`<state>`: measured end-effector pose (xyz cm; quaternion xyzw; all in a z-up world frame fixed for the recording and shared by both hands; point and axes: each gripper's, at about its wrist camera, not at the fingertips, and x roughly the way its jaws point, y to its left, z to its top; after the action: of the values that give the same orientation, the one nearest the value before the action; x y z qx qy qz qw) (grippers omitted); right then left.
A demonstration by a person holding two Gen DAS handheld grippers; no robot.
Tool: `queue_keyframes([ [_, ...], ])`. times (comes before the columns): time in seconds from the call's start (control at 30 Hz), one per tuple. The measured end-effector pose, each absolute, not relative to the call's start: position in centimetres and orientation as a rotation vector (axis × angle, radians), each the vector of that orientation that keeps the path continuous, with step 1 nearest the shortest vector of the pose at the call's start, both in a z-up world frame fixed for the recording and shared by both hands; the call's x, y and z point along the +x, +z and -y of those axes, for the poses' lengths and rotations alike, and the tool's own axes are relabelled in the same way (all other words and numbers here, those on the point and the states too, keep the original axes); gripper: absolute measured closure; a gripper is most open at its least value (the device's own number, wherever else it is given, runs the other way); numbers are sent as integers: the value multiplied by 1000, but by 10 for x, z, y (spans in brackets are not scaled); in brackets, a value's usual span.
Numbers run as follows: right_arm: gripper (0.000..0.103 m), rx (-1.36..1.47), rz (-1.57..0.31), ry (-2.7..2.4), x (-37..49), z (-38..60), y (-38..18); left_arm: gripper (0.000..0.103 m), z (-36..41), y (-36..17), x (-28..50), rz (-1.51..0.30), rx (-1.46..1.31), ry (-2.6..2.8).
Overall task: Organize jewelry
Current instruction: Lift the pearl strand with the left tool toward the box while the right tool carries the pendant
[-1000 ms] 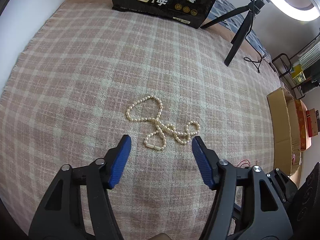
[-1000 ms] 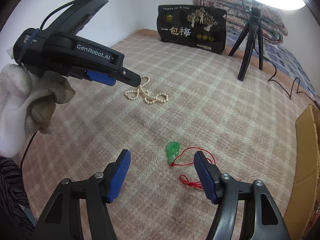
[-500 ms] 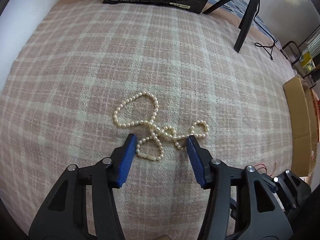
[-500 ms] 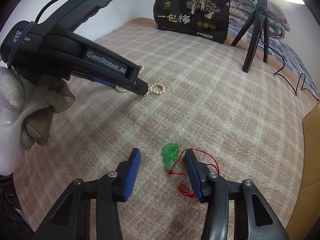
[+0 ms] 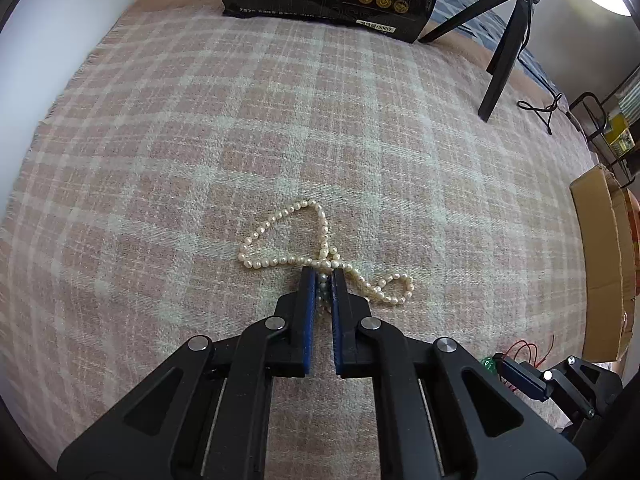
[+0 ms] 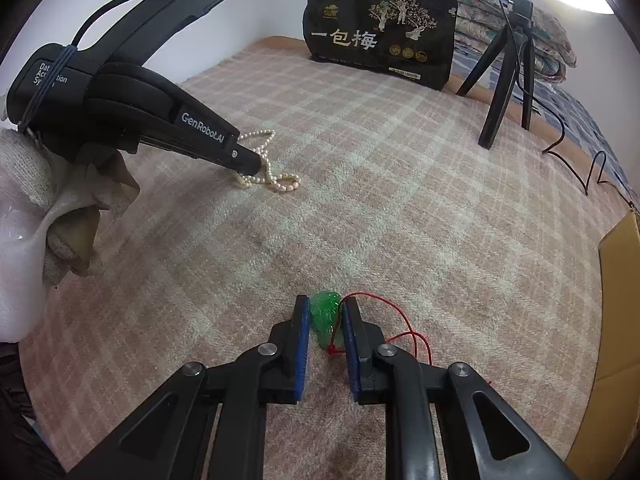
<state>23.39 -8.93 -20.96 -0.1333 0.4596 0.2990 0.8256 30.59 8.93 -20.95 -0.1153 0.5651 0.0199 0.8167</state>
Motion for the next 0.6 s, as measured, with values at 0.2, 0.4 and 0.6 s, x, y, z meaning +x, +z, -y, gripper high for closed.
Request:
queue_keyframes([
  [0.2,89,-241,-988,628,236,97,-203,98,-95,-187,297,-1160,-295,26],
  [0.4,88,-220,-959,628,234,103,-188,98,-99,-160,289,-1114,-358,-21],
  [0.6,89,-213,-927,625,228,110,-172,98,-92,-139,278,-1072,-369,-60],
])
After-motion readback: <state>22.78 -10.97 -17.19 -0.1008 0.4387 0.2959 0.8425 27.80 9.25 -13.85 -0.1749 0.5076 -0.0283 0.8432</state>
